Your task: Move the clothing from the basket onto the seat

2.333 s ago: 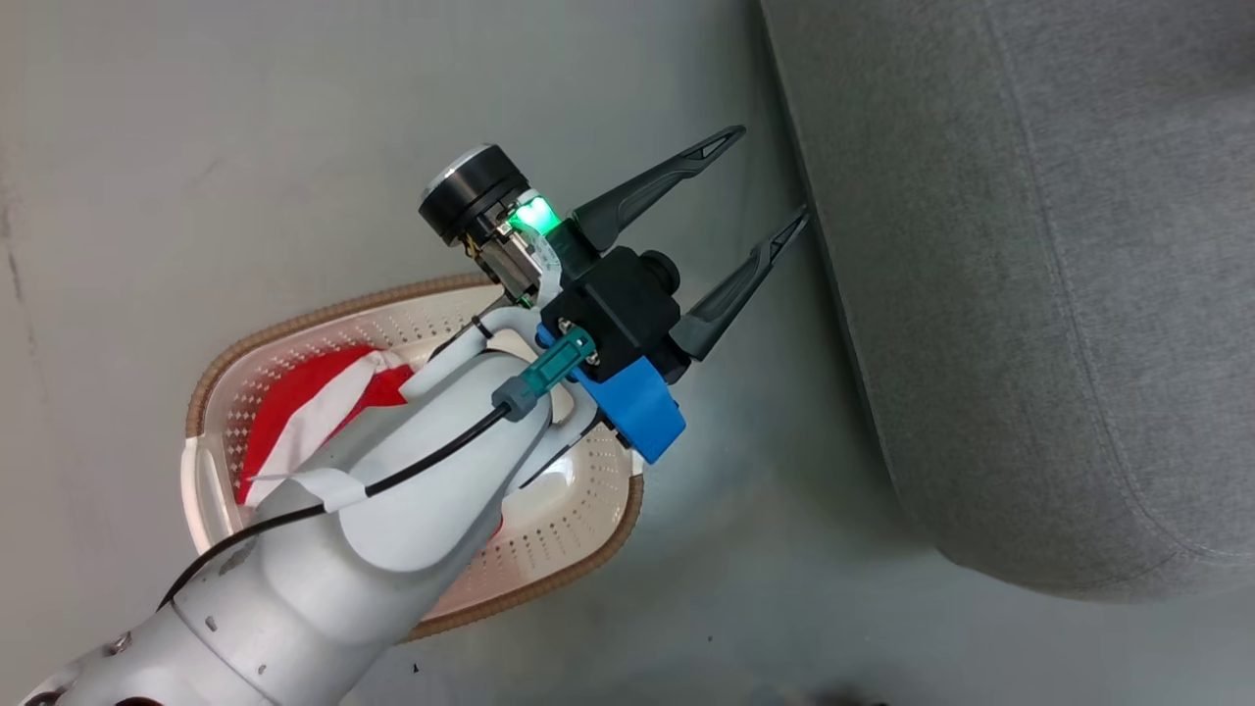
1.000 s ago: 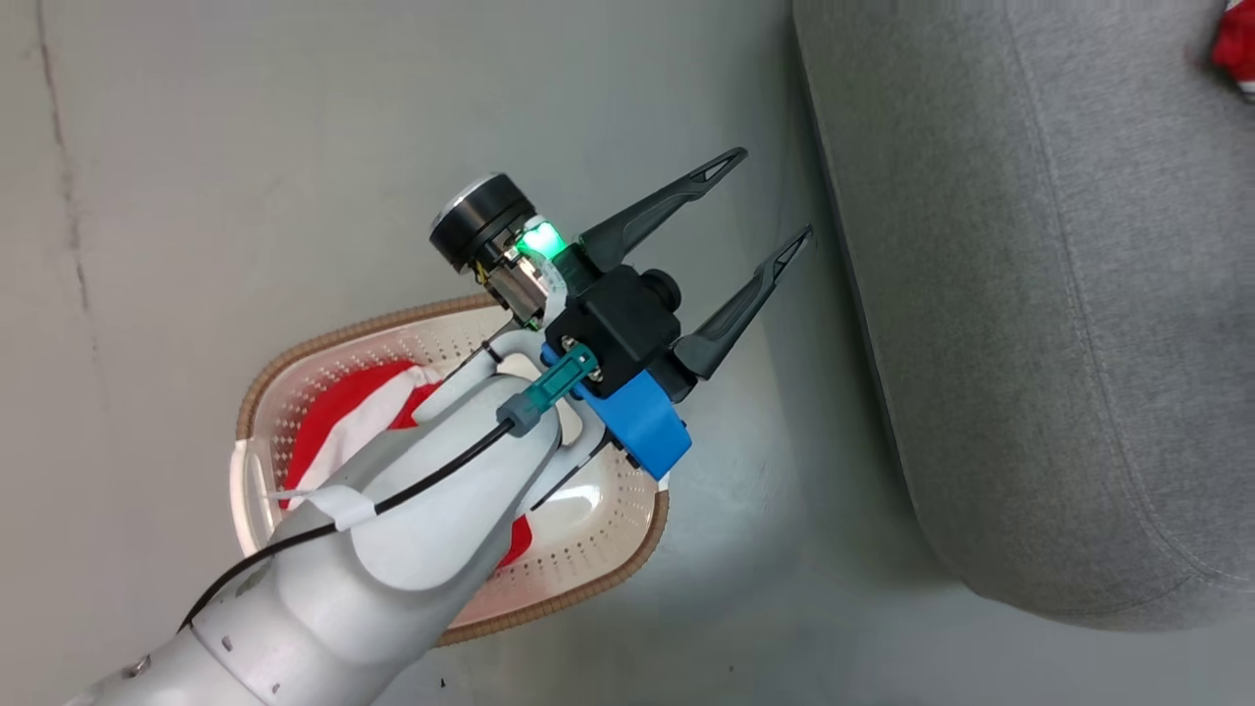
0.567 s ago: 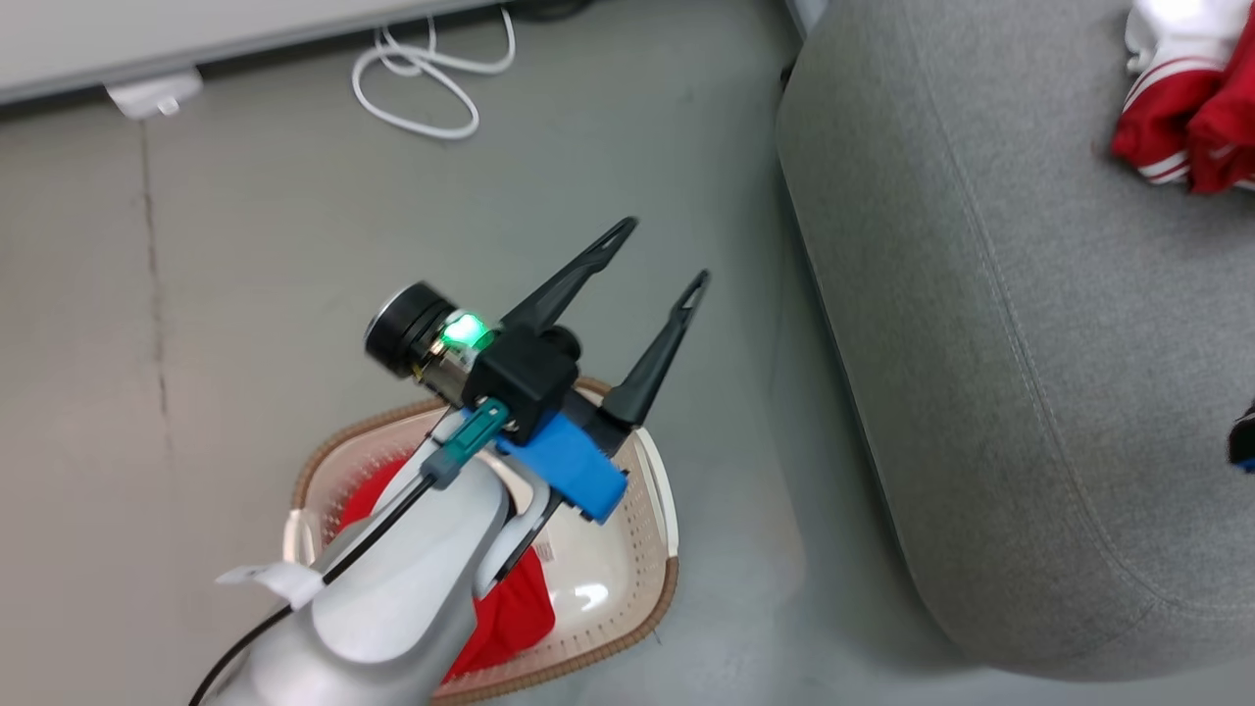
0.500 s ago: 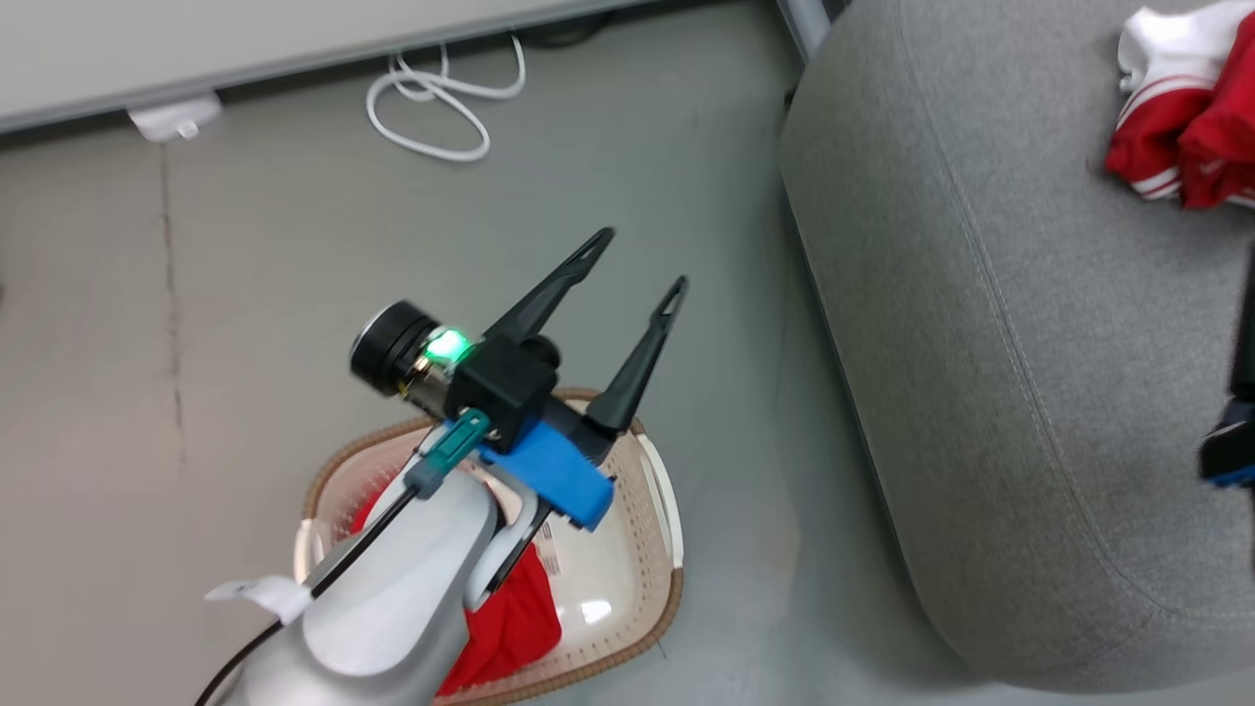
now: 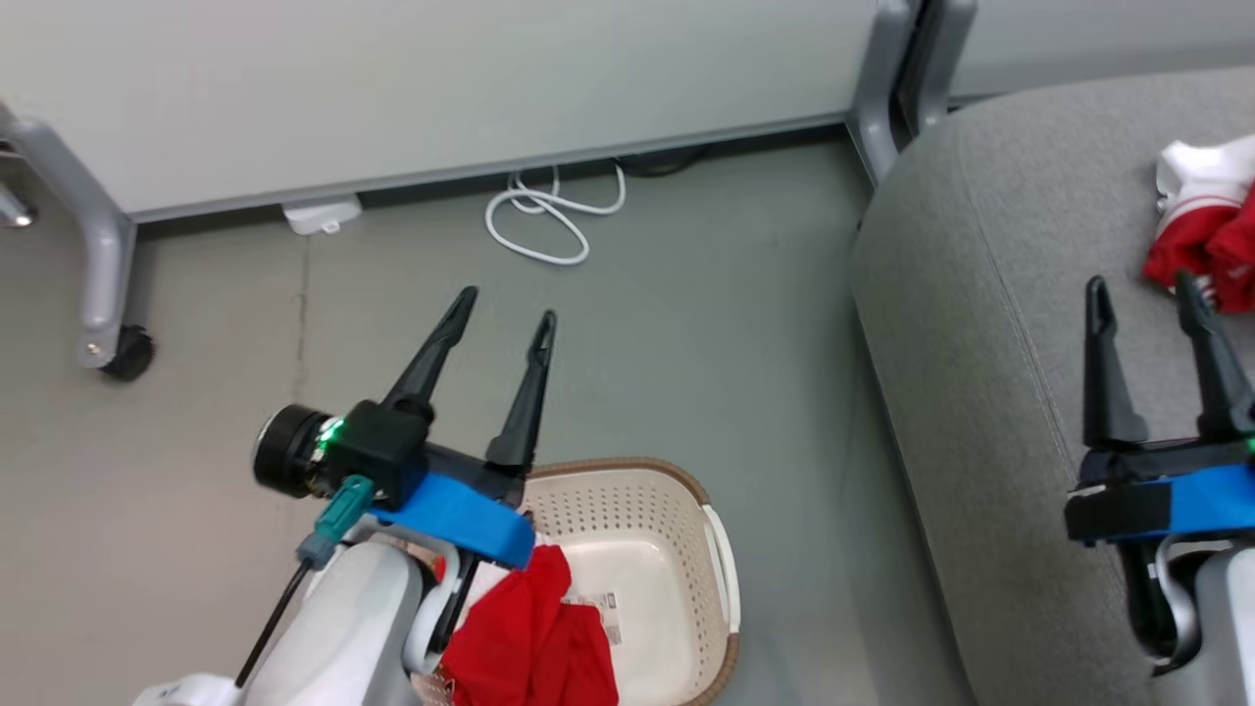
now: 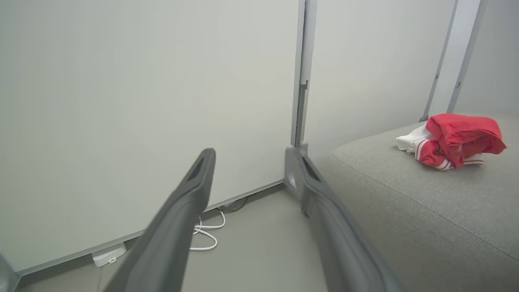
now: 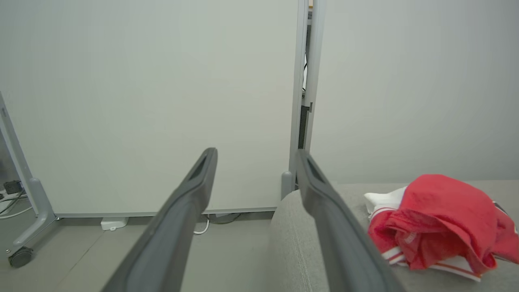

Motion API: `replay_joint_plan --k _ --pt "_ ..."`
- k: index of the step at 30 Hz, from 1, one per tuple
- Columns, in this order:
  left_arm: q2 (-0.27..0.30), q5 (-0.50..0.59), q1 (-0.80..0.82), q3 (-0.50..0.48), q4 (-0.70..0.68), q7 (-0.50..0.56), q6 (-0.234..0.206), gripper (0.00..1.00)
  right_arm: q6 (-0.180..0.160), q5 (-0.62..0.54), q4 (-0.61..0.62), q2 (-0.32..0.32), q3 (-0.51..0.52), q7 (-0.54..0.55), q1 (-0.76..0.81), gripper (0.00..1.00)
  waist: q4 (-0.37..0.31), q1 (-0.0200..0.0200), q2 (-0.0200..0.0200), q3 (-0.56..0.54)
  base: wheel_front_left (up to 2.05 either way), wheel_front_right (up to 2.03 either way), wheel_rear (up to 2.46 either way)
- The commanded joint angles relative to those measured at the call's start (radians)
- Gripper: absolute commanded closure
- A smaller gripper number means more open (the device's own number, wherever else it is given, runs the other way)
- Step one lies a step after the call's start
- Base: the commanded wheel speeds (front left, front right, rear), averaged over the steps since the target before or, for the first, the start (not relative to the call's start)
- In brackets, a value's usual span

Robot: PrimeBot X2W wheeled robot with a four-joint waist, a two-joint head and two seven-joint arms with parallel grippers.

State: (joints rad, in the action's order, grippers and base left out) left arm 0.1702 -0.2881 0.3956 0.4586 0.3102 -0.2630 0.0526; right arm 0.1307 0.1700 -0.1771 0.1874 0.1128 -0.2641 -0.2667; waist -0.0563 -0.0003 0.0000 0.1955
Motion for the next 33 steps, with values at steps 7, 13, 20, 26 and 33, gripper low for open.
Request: replay_joint_plan --k 7,13,20,26,33 --pt "-0.017 0.033 -0.094 -0.125 -0.036 -0.002 0.007 0.0 0.0 -0.022 0.062 -0.056 -0.036 -0.001 0.06 0.0 0.059 0.0003 0.0 -0.079 0.0 0.0 0.0" --pt "-0.029 0.062 -0.161 -0.203 -0.061 -0.003 0.02 0.0 0.0 -0.04 0.092 -0.09 -0.04 -0.001 0.109 0.0 0.078 0.0003 0.0 -0.123 0.0 0.0 0.0" --pt "-0.042 0.091 -0.235 -0.257 -0.087 -0.003 0.034 0.0 0.0 -0.05 0.116 -0.118 -0.032 -0.001 0.188 0.0 0.081 0.0003 0.0 -0.16 0.0 0.0 0.0" --pt "-0.057 0.108 -0.298 -0.304 -0.109 -0.003 0.035 0.0 0.0 -0.051 0.114 -0.129 -0.028 -0.001 0.252 0.0 0.085 0.0003 0.0 -0.19 0.0 0.0 0.0" --pt "-0.07 0.123 -0.336 -0.331 -0.117 -0.003 0.046 0.0 0.0 -0.041 0.109 -0.135 -0.023 -0.001 0.282 0.0 0.098 0.0003 0.0 -0.204 0.0 0.0 0.0"
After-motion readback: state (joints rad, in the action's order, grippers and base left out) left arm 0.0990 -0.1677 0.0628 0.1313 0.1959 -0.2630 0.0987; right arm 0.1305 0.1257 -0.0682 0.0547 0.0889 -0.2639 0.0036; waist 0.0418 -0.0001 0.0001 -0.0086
